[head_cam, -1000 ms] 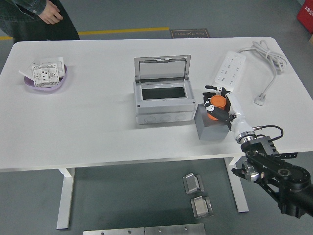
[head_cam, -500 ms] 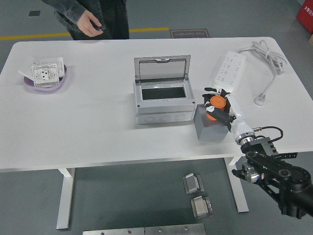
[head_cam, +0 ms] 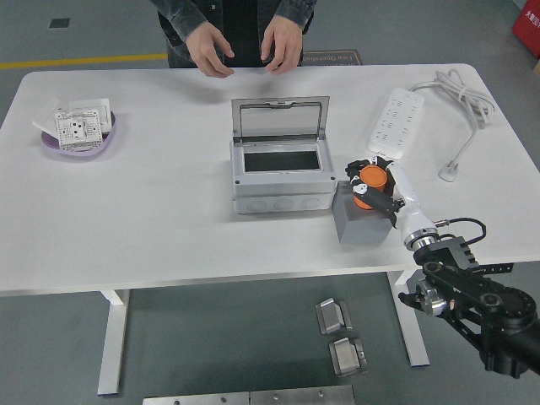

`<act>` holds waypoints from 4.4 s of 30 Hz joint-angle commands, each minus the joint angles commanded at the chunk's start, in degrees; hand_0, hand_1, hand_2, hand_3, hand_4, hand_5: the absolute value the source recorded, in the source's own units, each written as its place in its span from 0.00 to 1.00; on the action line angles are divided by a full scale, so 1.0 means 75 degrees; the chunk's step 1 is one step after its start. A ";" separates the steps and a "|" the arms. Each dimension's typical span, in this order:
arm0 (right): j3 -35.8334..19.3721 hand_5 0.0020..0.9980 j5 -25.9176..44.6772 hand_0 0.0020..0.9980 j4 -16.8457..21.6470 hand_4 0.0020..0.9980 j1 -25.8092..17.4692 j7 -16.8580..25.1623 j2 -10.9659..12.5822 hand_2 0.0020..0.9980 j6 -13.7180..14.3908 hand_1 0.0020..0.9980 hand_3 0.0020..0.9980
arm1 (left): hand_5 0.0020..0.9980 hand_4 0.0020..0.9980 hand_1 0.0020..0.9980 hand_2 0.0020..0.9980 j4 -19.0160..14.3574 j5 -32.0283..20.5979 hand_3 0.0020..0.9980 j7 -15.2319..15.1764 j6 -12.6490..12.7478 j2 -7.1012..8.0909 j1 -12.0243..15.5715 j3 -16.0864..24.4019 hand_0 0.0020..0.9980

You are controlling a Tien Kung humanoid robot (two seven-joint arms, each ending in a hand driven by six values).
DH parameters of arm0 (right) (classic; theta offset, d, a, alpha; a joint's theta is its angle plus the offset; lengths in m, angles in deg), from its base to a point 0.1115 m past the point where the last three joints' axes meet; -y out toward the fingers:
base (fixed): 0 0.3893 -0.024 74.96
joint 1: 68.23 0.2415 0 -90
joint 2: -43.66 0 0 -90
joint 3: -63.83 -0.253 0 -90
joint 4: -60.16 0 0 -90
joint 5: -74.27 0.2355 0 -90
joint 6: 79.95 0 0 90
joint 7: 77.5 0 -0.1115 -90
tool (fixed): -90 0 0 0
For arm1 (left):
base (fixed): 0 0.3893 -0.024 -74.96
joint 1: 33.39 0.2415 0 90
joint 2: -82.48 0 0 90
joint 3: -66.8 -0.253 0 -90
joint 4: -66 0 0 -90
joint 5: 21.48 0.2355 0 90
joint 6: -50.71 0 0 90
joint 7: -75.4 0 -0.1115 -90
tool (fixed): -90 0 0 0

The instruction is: Pick up the cylinder from the cube,place it in the box,flap close box

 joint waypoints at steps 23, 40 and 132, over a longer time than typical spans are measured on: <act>-0.0135 0.00 -0.1741 0.48 0.0362 0.00 0.0463 -0.0796 0.0206 0.27 0.0541 0.28 0.23 | 0.28 0.71 0.57 0.57 0.0006 -0.0052 0.66 0.0007 -0.0016 -0.0049 0.0100 -0.0101 0.61; 0.1996 0.00 -0.4858 0.00 -0.0500 0.00 0.3076 -0.3435 -0.0152 0.24 0.0555 0.11 0.22 | 0.28 0.71 0.58 0.57 0.0042 -0.0224 0.66 0.0018 -0.0012 0.0057 0.0165 -0.0321 0.62; 0.4032 0.20 -0.4262 0.93 -0.1788 0.67 0.4173 -0.2750 -0.0833 0.83 -0.0921 0.78 1.00 | 0.28 0.70 0.58 0.57 -0.0054 0.0164 0.66 0.0066 -0.0062 0.0042 0.0052 -0.0361 0.62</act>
